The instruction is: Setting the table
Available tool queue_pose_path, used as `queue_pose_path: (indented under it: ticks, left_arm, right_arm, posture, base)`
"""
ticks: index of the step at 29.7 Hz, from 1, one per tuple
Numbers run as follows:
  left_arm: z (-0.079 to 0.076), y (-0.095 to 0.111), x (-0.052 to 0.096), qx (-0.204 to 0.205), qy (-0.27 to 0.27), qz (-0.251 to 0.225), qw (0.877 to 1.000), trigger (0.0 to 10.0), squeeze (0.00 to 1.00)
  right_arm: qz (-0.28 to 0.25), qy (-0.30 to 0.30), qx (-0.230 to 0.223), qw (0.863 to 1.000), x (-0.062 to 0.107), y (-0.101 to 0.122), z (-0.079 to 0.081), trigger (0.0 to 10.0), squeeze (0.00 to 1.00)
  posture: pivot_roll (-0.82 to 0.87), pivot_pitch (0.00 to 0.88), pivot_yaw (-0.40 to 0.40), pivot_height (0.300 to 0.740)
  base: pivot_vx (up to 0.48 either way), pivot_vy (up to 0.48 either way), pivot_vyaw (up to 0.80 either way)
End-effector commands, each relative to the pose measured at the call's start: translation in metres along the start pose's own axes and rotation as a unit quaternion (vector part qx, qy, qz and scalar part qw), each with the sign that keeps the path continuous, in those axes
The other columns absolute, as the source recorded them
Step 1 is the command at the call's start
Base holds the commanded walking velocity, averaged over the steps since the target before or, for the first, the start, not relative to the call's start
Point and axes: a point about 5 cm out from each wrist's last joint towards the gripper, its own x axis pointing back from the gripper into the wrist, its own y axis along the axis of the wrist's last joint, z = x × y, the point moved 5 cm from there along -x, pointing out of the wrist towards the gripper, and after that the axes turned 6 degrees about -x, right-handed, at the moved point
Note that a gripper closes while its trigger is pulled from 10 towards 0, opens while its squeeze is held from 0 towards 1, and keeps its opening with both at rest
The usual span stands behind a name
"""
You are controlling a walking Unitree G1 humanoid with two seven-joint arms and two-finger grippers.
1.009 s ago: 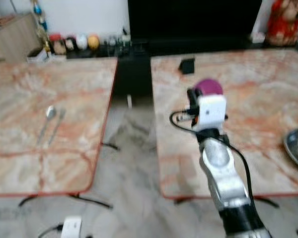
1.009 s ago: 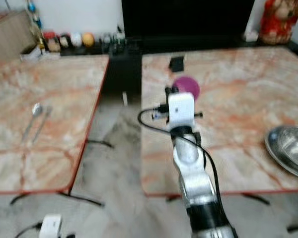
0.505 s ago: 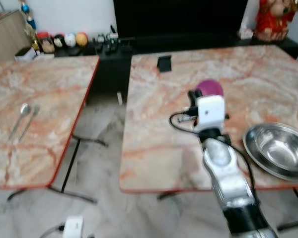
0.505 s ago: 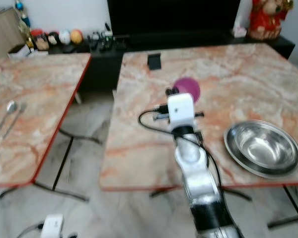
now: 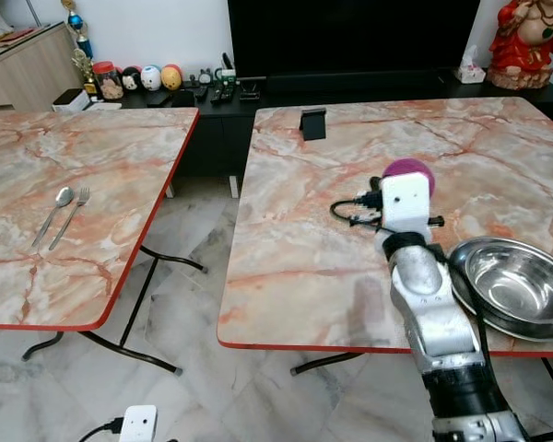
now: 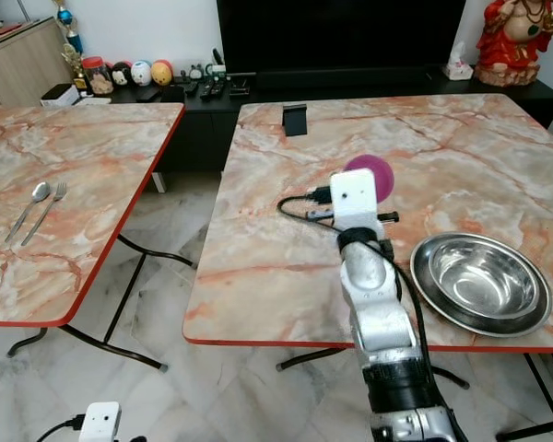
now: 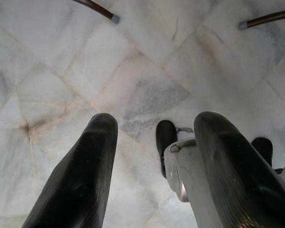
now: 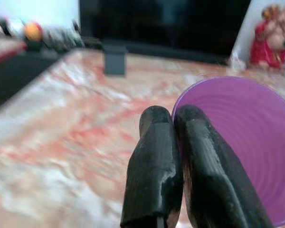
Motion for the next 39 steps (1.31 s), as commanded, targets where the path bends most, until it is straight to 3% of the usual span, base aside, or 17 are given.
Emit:
queue_pose_path:
  ticks: [1, 4, 10, 21, 39]
  left_arm:
    - [0.003, -0.004, 0.001, 0.003, 0.0, 0.01, 1.0, 10.0, 0.0]
    - [0.003, -0.004, 0.001, 0.004, 0.0, 0.01, 1.0, 10.0, 0.0]
    - [0.004, -0.003, 0.001, 0.005, 0.001, 0.009, 1.0, 10.0, 0.0]
    - [0.005, -0.002, 0.0, 0.007, 0.003, 0.008, 1.0, 10.0, 0.0]
    - [0.004, -0.002, 0.0, 0.01, 0.003, 0.008, 1.0, 10.0, 0.0]
  right_arm:
    - [0.031, 0.017, 0.015, 0.999, -0.004, -0.005, 0.004, 10.0, 0.0]
    - [0.071, 0.04, 0.03, 0.996, -0.006, -0.016, 0.007, 10.0, 0.0]
    - [0.115, 0.037, 0.037, 0.992, -0.014, -0.022, -0.003, 10.0, 0.0]
    - [0.144, 0.032, 0.051, 0.988, -0.022, -0.017, -0.017, 10.0, 0.0]
    - [0.177, 0.054, 0.072, 0.98, -0.02, -0.022, -0.02, 10.0, 0.0]
  posture:
    - [-0.12, 0.0, 0.075, 0.74]
    - [-0.12, 0.0, 0.079, 0.74]
    - [-0.13, 0.0, 0.085, 0.74]
    - [-0.14, 0.0, 0.087, 0.74]
    - [-0.16, 0.0, 0.081, 0.74]
  base:
    - [0.0, 0.0, 0.0]
    - [0.0, 0.0, 0.0]
    - [0.0, 0.0, 0.0]
    - [0.0, 0.0, 0.0]
    - [0.0, 0.0, 0.0]
